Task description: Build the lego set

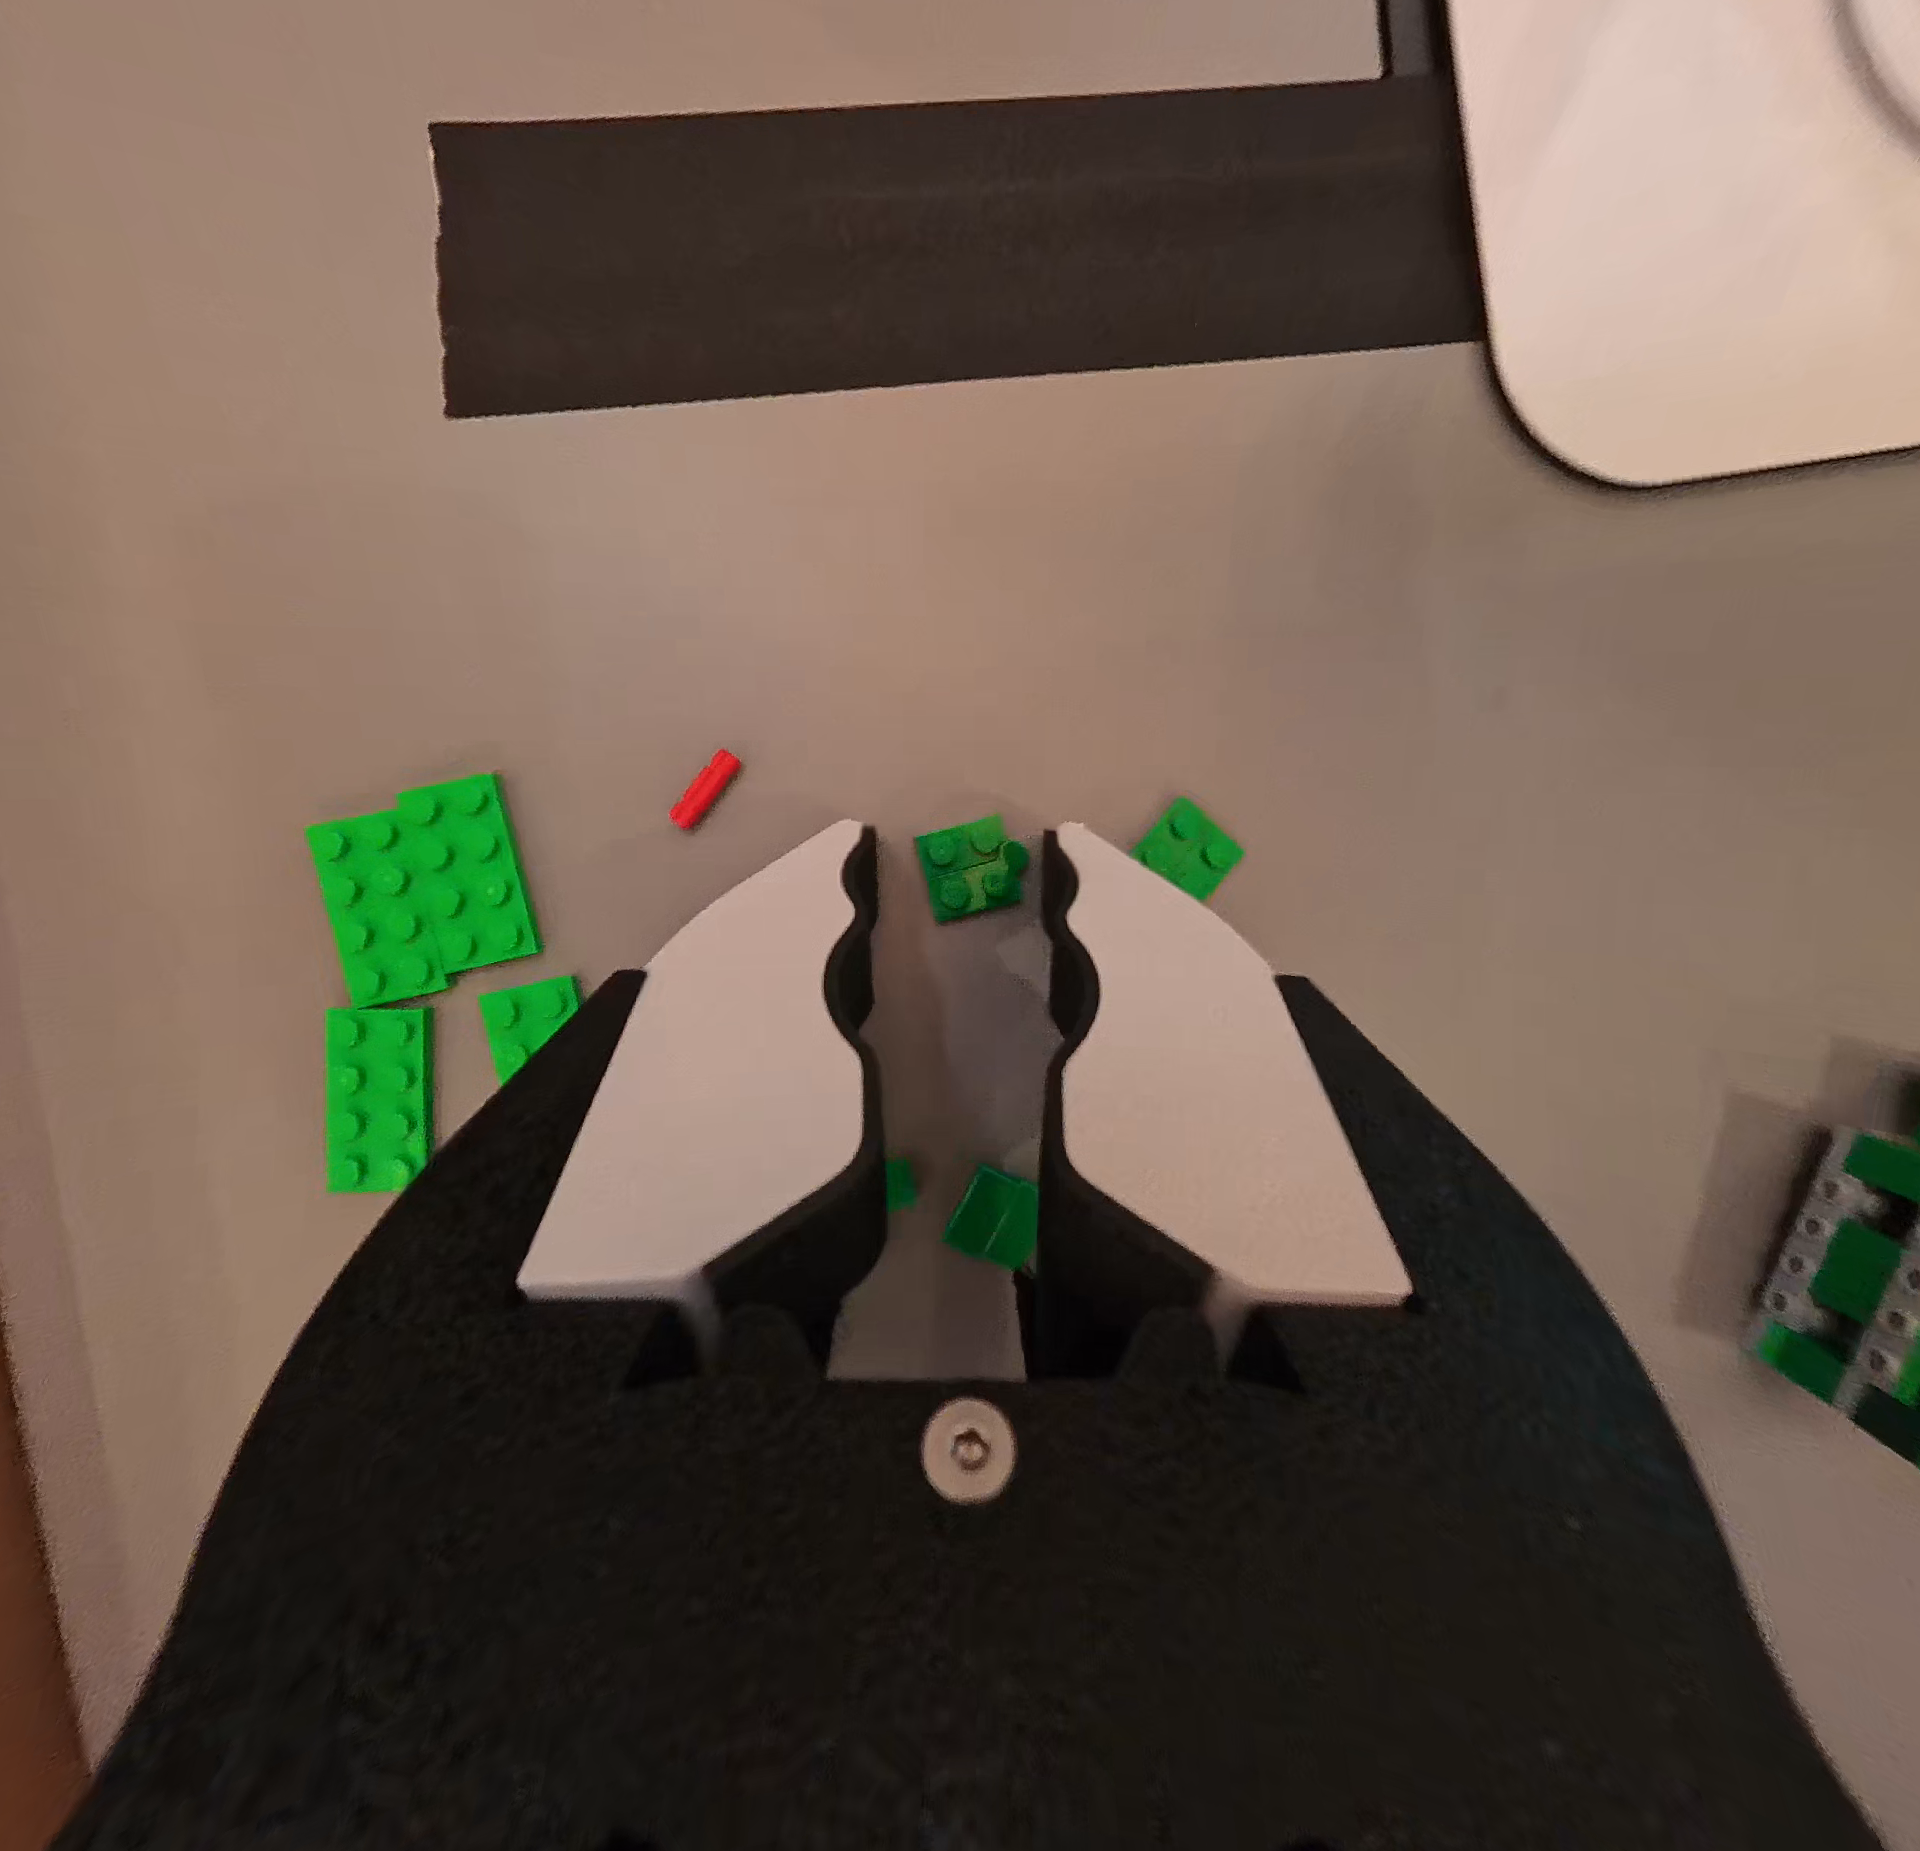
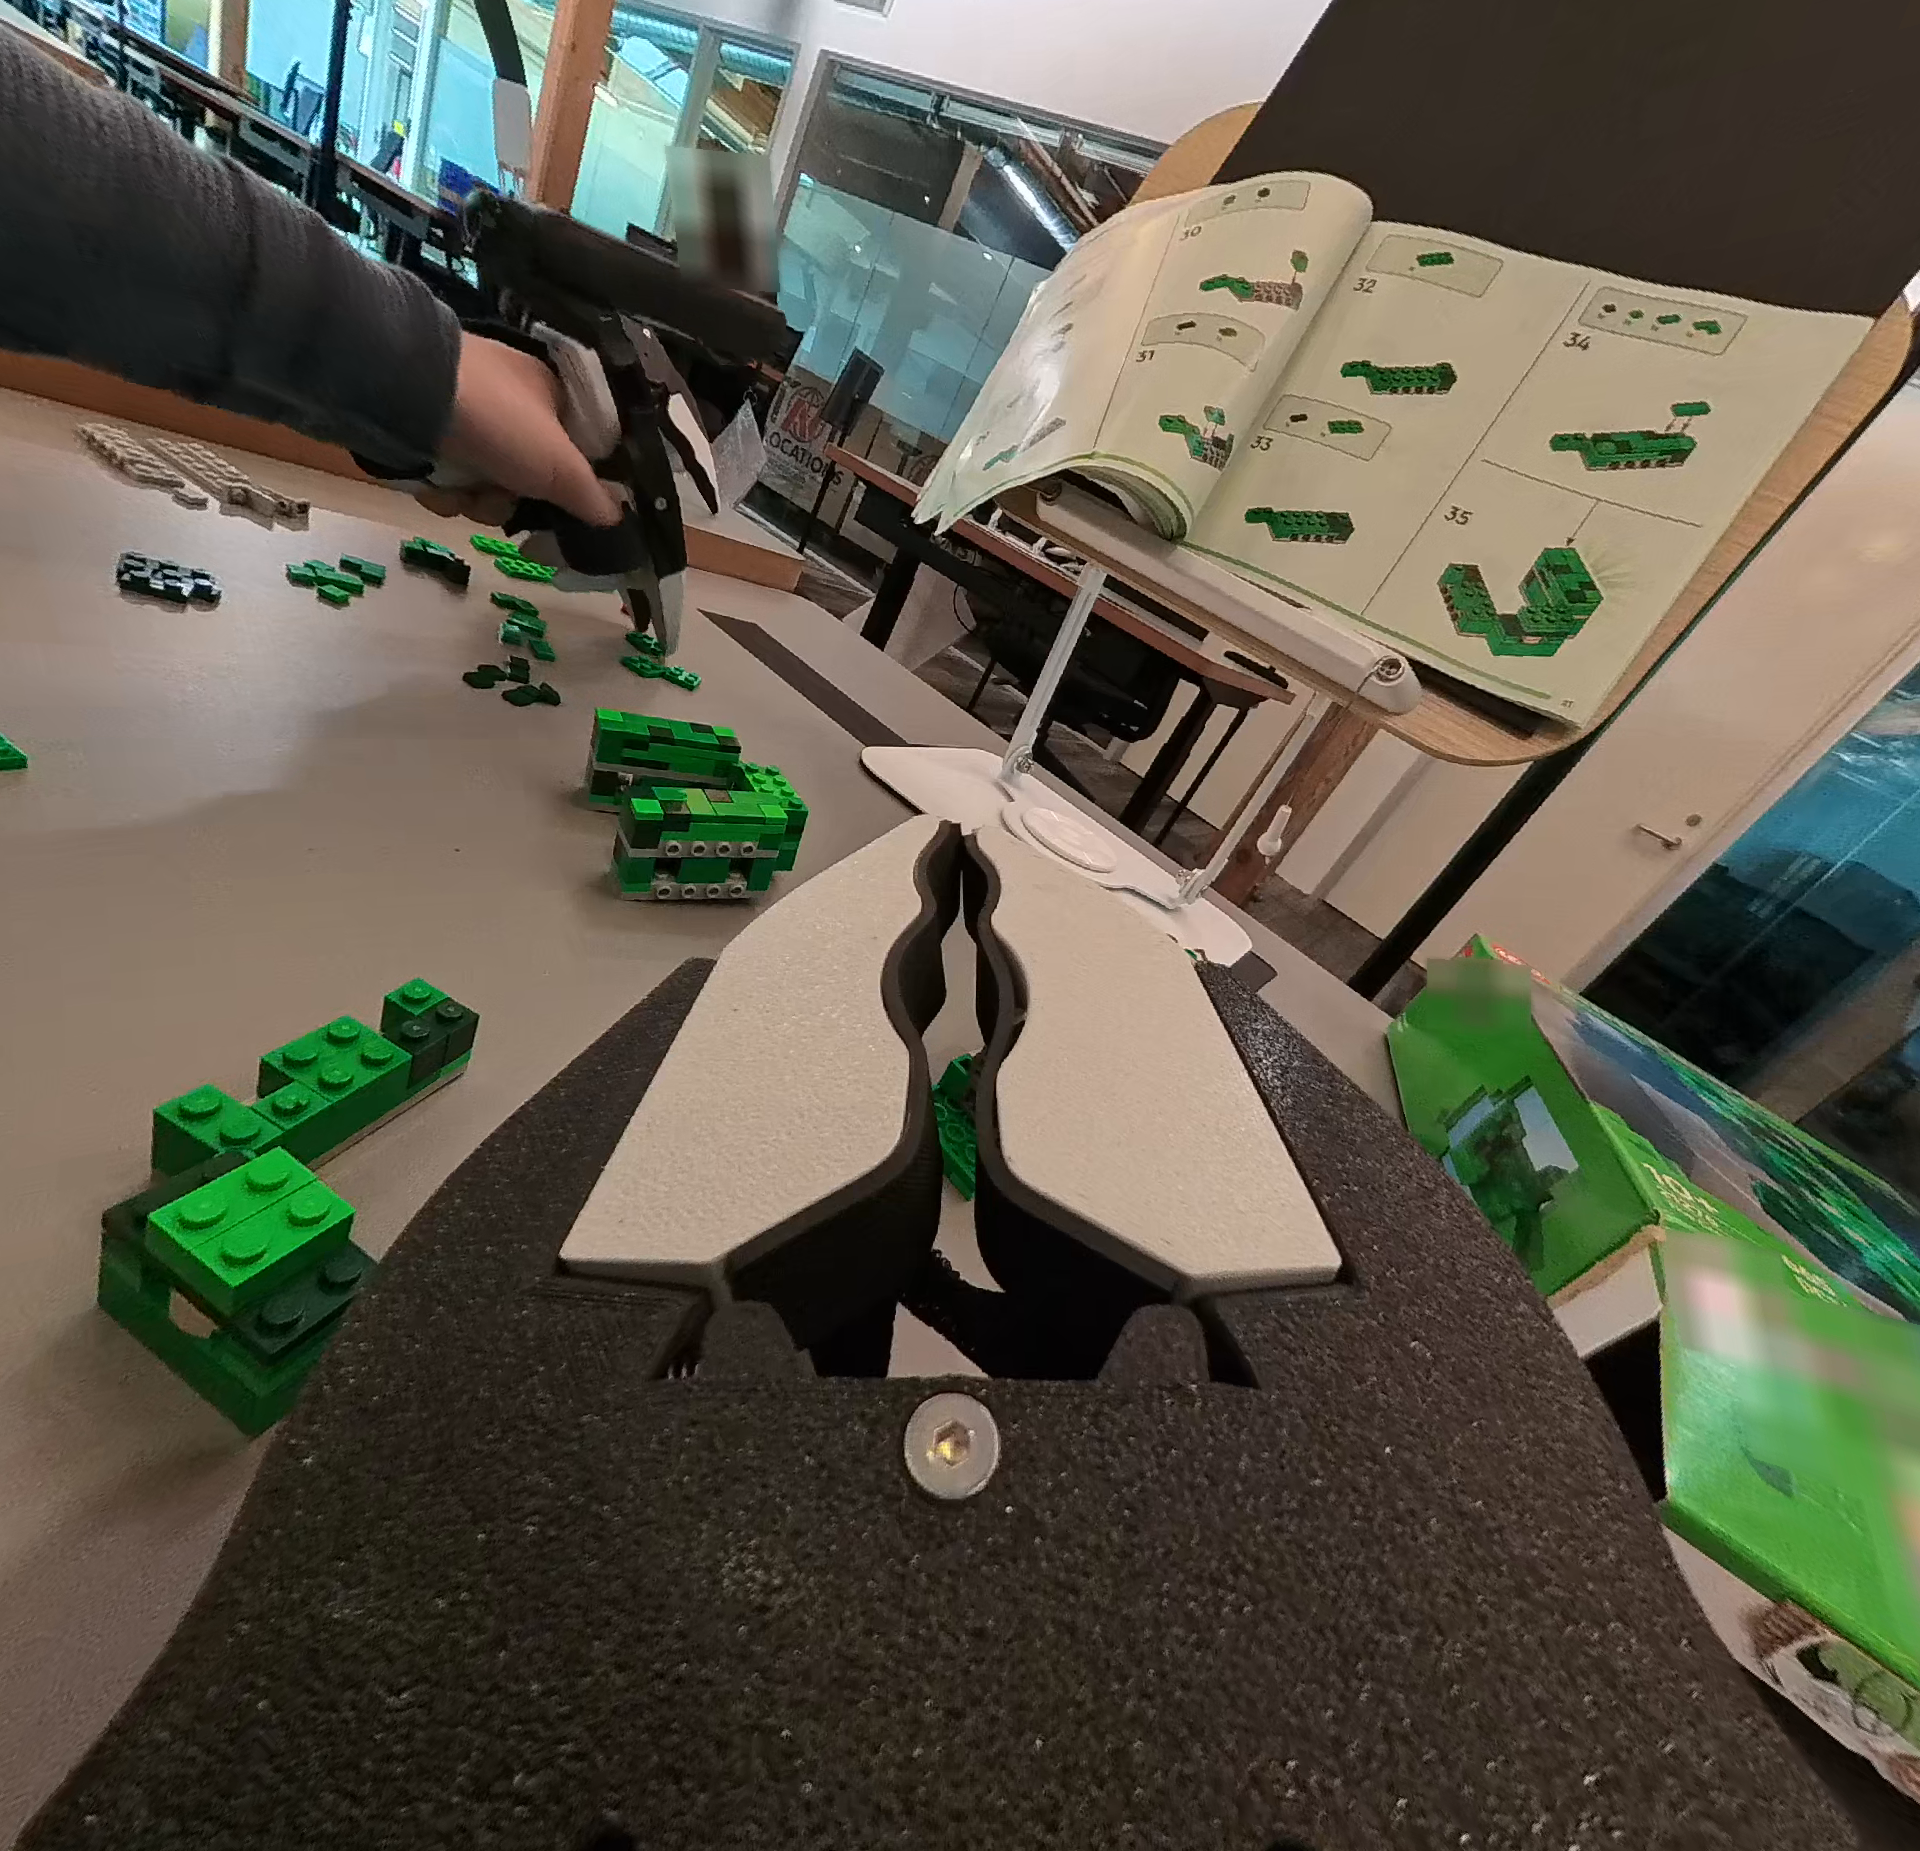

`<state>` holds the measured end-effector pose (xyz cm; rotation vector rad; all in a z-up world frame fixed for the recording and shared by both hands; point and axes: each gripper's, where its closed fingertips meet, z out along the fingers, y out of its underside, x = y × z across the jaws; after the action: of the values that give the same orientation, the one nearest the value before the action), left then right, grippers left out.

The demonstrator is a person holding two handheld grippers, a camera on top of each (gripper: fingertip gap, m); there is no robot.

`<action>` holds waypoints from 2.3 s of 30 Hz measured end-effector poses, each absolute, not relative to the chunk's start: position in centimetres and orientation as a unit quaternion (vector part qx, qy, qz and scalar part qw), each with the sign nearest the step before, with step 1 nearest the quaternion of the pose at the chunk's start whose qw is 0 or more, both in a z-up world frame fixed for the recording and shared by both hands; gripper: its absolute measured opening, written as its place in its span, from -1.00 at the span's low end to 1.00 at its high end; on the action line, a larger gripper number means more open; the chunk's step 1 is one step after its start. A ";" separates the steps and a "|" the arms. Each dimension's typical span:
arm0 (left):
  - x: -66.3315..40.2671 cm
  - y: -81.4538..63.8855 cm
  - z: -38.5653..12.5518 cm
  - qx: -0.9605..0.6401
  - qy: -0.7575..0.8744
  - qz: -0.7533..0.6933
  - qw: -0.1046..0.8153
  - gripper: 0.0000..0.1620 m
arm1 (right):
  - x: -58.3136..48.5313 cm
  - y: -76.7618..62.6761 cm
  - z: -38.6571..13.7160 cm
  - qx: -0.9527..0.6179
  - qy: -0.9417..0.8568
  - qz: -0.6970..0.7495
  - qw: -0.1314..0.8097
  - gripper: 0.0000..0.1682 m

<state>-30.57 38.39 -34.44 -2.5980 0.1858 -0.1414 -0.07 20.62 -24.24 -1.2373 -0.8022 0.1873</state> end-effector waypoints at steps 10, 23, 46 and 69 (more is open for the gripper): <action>-30.5 38.3 -34.2 -0.957 0.094 -0.036 0.272 -1.00 | -0.1 20.6 -24.3 -0.564 -0.365 0.088 0.736 -1.00; -28.8 35.7 -31.2 -0.909 0.296 -0.059 0.289 -0.64 | -0.4 20.4 -24.5 -0.561 -0.378 0.079 0.733 -1.00; -31.1 36.4 -34.4 -0.837 0.490 -0.091 0.226 -0.64 | -0.7 20.4 -24.7 -0.560 -0.387 0.086 0.727 -1.00; -19.5 22.5 -25.9 -0.776 0.466 -0.075 0.419 -0.81 | -0.5 20.3 -24.5 -0.558 -0.382 0.078 0.732 -1.00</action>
<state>-19.50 22.45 -25.86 -1.9454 1.1699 -0.1874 -0.51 20.32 -24.50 -1.2281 -0.8410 0.1710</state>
